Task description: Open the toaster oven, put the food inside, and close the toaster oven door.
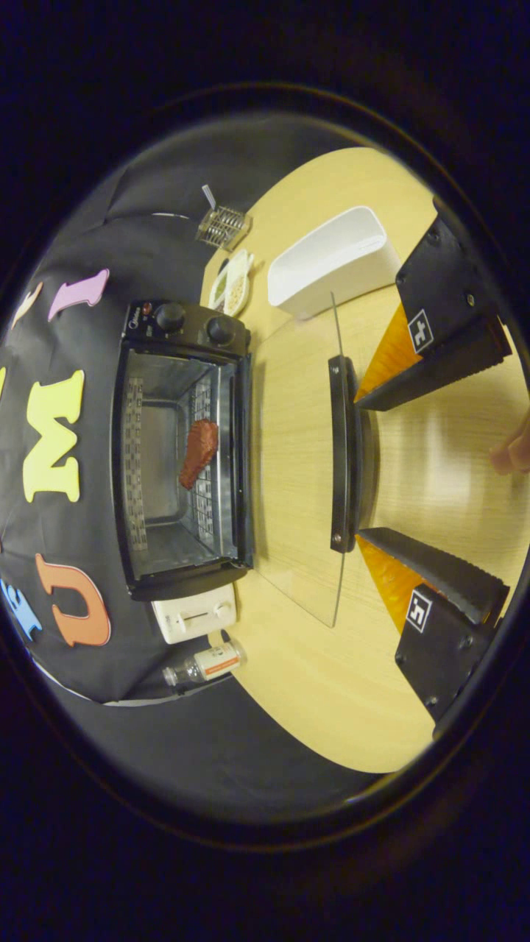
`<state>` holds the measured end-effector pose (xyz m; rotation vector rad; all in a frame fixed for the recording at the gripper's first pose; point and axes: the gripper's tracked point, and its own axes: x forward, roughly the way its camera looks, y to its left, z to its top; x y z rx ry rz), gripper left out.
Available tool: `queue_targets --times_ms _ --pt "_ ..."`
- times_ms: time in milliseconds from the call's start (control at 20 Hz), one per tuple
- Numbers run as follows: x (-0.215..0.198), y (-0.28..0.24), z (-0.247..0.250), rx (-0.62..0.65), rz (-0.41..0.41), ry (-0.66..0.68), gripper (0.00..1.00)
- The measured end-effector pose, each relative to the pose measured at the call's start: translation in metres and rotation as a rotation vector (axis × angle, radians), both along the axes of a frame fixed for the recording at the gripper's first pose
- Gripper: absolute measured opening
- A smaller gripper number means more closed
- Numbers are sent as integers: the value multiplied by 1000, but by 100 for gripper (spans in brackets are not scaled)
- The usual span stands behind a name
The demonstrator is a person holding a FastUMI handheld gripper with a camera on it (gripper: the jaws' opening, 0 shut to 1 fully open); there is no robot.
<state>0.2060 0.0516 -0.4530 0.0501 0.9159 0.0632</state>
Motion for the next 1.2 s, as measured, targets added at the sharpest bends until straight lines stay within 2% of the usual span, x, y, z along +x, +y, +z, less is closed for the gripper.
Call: queue_targets --times_ms 300,650,750,950,1200 --pt "7 1 5 -43 -14 -21 99" --pt "9 2 11 -15 -40 -52 99" --pt "11 3 21 -6 -51 -97 99" --pt "37 3 66 -18 -43 -283 99" --pt "66 3 100 -62 -33 -363 100"
